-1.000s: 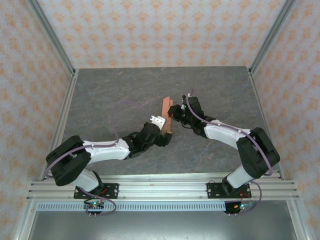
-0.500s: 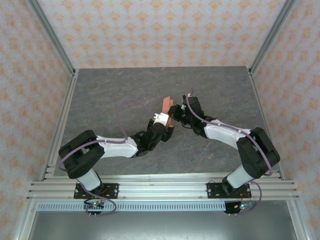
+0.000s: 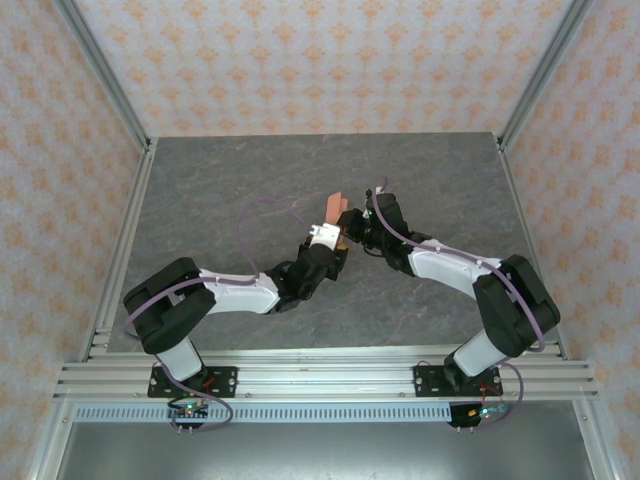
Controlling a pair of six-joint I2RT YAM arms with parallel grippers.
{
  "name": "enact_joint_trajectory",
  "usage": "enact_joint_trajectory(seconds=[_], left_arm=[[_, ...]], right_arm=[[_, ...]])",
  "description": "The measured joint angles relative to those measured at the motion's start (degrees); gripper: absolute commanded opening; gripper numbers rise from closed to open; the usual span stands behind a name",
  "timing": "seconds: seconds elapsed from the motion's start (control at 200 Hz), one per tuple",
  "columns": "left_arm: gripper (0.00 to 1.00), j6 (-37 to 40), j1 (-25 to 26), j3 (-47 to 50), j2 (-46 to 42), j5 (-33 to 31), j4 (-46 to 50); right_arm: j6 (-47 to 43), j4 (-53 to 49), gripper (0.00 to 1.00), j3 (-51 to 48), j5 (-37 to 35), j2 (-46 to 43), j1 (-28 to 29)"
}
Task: Fold the paper box
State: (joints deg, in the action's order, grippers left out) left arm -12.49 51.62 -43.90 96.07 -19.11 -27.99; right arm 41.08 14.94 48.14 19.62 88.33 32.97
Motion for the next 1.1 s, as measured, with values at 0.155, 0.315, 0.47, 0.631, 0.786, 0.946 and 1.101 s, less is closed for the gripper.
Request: enact_joint_trajectory(seconds=[0.155, 0.315, 0.47, 0.631, 0.786, 0.946, 1.101], left_arm=[[0.44, 0.2, -0.4, 0.1, 0.0, 0.5, -0.3], [0.42, 1.7, -1.6, 1.4, -0.9, 3.1, -1.4], [0.39, 4.6, -5.1, 4.1, -4.6, 8.2, -0.5], [0.37, 9.6, -9.2, 4.6, -9.9, 16.5, 3.7], [0.36, 15.0, -12.9, 3.9, -12.5, 26.4, 8.0], [0.35, 20.8, -18.9, 0.8, -12.7, 37.6, 13.8], [0.34, 27.5, -23.7, -3.5, -12.7, 46.8, 19.0]], right_arm=[[0.0, 0.0, 0.05, 0.0, -0.4, -0.1, 0.0], [-0.3, -1.4, 0.28, 0.0, -0.6, -1.3, 0.0], [-2.3, -4.9, 0.41, 0.0, -0.8, -5.5, 0.0], [-8.6, -10.1, 0.48, 0.9, -0.7, -12.9, -1.7], [-19.9, -16.8, 0.51, 5.4, 1.1, -15.3, -6.1], [-34.1, -21.1, 0.52, 7.0, 4.5, -15.5, -11.1], [-45.9, -19.8, 0.51, 3.3, 10.2, -16.9, -16.4]])
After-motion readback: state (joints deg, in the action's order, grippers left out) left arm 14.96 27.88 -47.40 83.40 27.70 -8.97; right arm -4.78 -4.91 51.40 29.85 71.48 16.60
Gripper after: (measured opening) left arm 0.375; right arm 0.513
